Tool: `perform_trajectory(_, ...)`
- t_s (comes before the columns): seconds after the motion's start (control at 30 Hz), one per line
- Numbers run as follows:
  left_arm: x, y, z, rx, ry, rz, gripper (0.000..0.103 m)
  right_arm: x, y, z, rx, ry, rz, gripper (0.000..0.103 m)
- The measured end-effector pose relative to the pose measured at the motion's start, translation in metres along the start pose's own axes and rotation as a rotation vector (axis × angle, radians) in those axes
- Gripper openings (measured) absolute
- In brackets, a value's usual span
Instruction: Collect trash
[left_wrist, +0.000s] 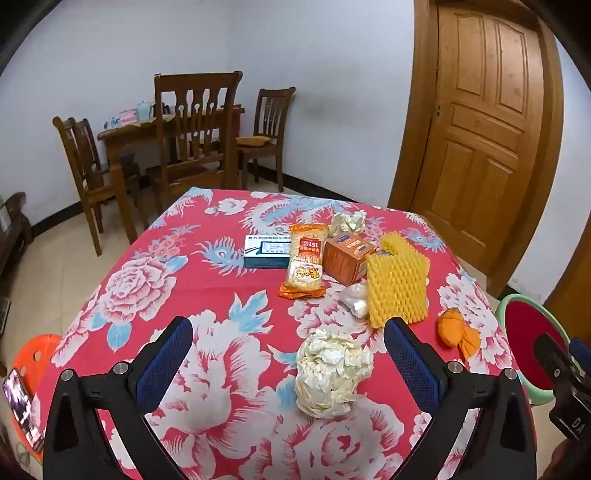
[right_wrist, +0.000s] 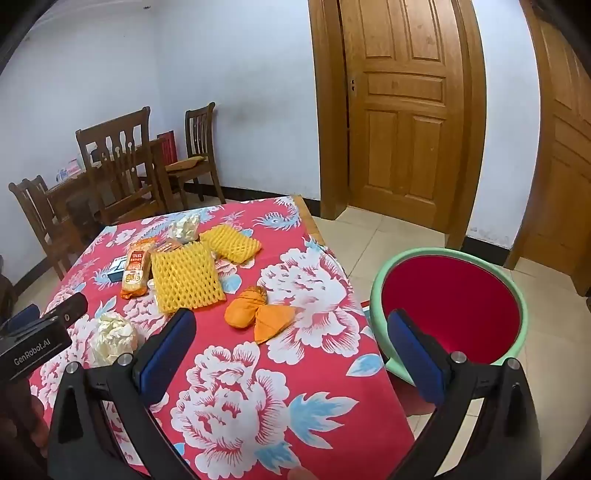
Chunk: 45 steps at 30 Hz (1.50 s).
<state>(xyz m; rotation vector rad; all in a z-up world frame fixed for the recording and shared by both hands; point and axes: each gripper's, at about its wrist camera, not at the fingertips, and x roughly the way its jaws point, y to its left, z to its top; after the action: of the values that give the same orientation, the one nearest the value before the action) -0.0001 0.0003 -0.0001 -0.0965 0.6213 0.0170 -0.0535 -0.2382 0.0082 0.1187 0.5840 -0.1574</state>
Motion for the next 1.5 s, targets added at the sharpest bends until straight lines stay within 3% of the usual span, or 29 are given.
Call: perform_trajectory(1.5,0.0,0.003,0.0007,-0.004,0.011,0.01,0.103,0.0016,0.003,-0.0016,0.001,0.017,-0.001,0.102)
